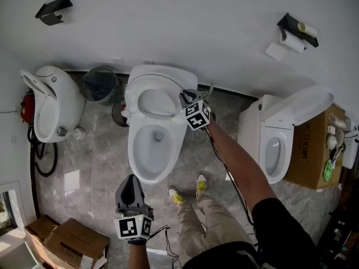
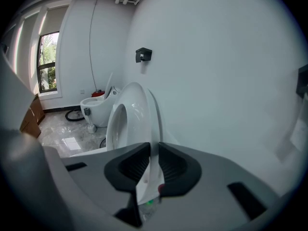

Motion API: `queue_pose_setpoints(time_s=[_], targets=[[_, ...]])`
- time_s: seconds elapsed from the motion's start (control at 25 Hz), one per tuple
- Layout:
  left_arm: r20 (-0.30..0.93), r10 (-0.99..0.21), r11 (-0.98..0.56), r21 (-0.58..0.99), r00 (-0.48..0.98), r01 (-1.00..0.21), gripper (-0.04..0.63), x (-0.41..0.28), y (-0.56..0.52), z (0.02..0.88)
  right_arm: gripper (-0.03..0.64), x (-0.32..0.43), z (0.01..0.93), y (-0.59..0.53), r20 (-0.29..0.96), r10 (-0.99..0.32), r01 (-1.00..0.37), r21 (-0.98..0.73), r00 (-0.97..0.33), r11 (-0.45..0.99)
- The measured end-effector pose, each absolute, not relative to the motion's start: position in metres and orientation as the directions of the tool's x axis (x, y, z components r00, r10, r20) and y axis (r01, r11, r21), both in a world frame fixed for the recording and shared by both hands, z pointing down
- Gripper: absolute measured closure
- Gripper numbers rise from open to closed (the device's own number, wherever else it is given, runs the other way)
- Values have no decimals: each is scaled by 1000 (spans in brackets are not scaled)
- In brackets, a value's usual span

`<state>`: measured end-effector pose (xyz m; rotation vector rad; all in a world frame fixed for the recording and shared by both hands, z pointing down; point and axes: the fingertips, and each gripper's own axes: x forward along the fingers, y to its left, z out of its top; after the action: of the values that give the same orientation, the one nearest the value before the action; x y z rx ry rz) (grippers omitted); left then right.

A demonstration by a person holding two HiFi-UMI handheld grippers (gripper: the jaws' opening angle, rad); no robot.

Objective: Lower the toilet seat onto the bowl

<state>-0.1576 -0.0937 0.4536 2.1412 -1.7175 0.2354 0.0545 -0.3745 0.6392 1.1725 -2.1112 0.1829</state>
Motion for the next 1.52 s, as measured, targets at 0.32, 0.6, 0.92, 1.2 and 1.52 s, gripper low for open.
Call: queue_pose_setpoints(time_s=[0.32, 0.6, 0.92, 1.2, 1.52], targets=[[366, -899, -180, 195, 242, -964, 584, -156, -90, 457, 561, 54, 637, -368, 641, -687, -789, 201, -342, 580], [359, -902, -176, 201, 239, -964, 584, -148, -85, 453, 561, 56, 635, -358, 641, -681, -790, 184, -354, 584], [359, -904, -167, 203, 232, -965, 584, -155, -69, 458, 560, 48, 631, -345, 633, -686, -783, 197, -359, 590], [372, -897, -168, 208, 237, -963, 584, -152, -59, 458, 560, 45, 629, -333, 634, -678, -767, 200, -373, 609], [369, -898, -166, 220, 240, -961, 584, -144, -49, 459, 557, 38, 626, -318, 623, -671, -745, 204, -402, 636]])
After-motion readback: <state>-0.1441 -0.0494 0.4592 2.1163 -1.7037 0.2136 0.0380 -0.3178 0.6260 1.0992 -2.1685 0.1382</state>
